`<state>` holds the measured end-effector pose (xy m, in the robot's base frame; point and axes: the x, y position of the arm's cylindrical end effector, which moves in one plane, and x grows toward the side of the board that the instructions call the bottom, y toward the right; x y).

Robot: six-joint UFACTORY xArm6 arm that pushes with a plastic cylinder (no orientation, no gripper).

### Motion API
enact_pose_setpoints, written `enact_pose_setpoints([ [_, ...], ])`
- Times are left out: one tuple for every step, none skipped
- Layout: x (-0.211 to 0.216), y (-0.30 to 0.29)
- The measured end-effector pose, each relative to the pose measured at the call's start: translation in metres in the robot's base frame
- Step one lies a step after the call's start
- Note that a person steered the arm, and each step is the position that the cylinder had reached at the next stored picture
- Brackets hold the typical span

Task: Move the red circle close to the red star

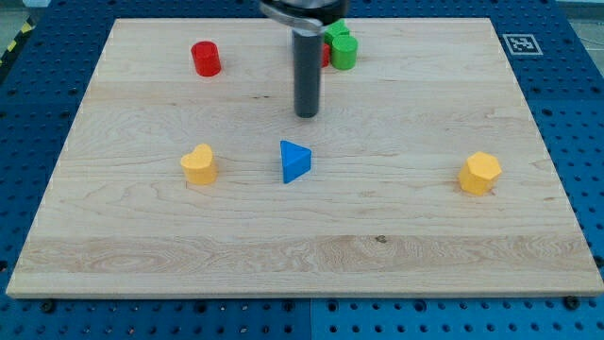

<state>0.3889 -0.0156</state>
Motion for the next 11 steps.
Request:
enact_pose_setpoints([
  [-0.01,-0.056],
  [-0.026,-0.116],
  [-0.06,-0.168],
  [-0.088,-0.182],
  [-0.099,-0.179],
  [-0.117,-0.165],
  [-0.107,-0.144],
  [-0.097,-0.141],
  [-0.087,-0.13],
  [-0.073,-0.116],
  [-0.065,-0.092],
])
